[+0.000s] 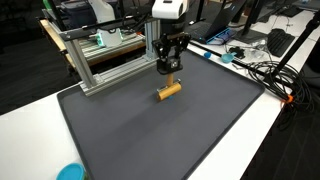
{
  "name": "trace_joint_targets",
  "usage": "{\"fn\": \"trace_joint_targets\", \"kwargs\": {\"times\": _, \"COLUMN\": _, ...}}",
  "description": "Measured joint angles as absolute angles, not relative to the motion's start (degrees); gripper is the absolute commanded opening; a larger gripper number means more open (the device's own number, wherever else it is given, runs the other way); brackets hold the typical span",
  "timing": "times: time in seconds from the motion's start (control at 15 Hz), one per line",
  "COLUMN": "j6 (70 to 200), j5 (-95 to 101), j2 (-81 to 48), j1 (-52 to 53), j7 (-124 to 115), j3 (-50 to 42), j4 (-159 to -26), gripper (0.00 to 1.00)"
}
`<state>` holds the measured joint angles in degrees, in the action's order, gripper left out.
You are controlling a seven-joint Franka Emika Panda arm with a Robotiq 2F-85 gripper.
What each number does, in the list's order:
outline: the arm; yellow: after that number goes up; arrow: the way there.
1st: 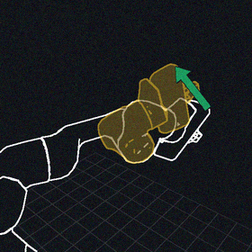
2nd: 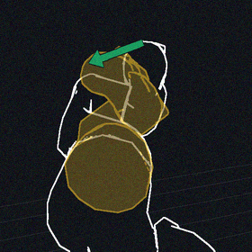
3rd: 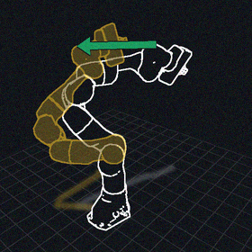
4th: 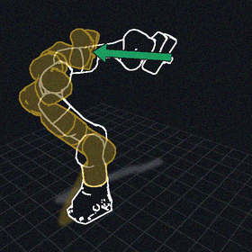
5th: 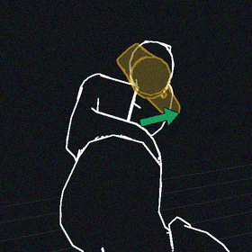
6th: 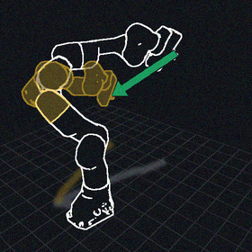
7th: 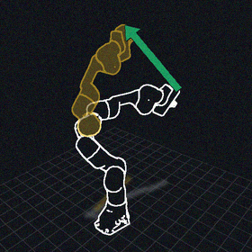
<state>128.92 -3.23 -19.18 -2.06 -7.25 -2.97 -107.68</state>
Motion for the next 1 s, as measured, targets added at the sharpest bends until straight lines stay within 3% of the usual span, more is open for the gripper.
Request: {"fn": "trace_joint_targets", "kwargs": {"times": 1.0, "j6": 130.0, "j5": -9.3, "j2": -20.7, "j1": -4.8, "j7": -3.5, "j3": -2.9, "j4": -107.7, "gripper": 0.22}}
